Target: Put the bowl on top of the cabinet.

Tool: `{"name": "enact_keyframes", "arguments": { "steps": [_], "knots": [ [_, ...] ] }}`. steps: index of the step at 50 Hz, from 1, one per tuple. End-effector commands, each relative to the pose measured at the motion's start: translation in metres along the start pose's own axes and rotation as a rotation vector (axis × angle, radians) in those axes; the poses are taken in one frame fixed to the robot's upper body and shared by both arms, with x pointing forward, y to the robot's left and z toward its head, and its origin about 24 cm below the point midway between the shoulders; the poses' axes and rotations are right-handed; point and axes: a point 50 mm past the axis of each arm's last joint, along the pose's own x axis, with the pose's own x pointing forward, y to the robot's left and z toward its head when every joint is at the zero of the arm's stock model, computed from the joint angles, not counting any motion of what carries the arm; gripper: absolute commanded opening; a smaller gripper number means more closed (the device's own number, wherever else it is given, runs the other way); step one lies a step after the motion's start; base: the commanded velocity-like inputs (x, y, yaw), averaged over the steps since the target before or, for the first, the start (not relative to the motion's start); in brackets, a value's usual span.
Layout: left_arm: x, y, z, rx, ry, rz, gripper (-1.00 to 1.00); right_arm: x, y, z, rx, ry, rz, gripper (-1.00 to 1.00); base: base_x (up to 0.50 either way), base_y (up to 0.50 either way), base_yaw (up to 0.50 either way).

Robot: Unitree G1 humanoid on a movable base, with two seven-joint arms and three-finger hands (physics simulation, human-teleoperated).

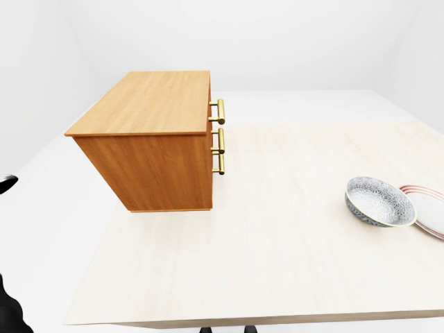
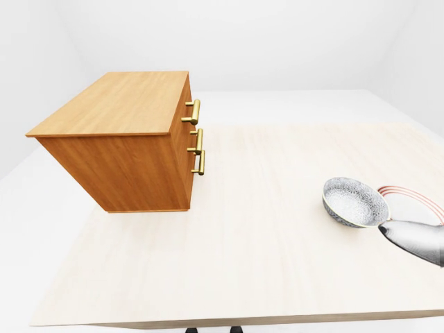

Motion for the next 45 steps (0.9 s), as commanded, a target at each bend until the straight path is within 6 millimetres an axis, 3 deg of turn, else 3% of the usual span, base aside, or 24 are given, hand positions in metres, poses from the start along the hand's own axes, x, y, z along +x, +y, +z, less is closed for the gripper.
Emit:
{"name": "enact_keyframes", "arguments": {
  "steps": [1, 7, 8, 10, 13, 14, 15, 25, 45],
  "knots": [
    [0.0, -0.001, 0.0, 0.002, -0.002, -0.003, 1.0, 0.024, 0.029, 0.017, -0.15, -0.259, 0.196, 1.0, 0.0, 0.0, 0.0],
    [0.001, 0.0, 0.002, -0.001, -0.01, 0.001, 1.0, 0.034, 0.062, 0.002, -0.538, -0.308, 0.482, 1.0, 0.0, 0.0, 0.0],
    [0.0, -0.002, 0.0, 0.005, -0.002, -0.003, 1.0, 0.035, 0.082, -0.06, -0.613, -0.072, 0.739, 1.0, 0.0, 0.0, 0.0],
    [0.0, -0.001, 0.001, 0.005, -0.005, -0.004, 1.0, 0.04, 0.089, -0.082, -0.794, -0.01, 0.885, 1.0, 0.0, 0.0, 0.0],
    [0.0, -0.001, 0.0, 0.005, -0.004, -0.001, 1.0, 0.032, 0.078, -0.107, -1.041, 0.159, 1.0, 1.0, 0.0, 0.0, 0.0],
    [0.002, -0.002, 0.004, 0.005, -0.022, -0.002, 1.0, -0.02, -0.062, -0.208, -1.166, 1.052, 1.123, 1.0, 0.0, 0.0, 0.0],
    [0.002, -0.002, 0.004, 0.004, -0.023, -0.002, 1.0, -0.026, -0.086, -0.217, -1.206, 1.192, 1.061, 1.0, 0.0, 0.0, 0.0],
    [0.002, -0.002, 0.004, 0.005, -0.023, -0.002, 1.0, -0.051, -0.103, -0.233, -1.205, 1.397, 0.953, 1.0, 0.0, 0.0, 0.0],
    [0.002, -0.002, 0.004, 0.005, -0.021, -0.003, 1.0, -0.06, -0.103, -0.237, -1.186, 1.421, 0.955, 1.0, 0.0, 0.0, 0.0]
  ]
}}
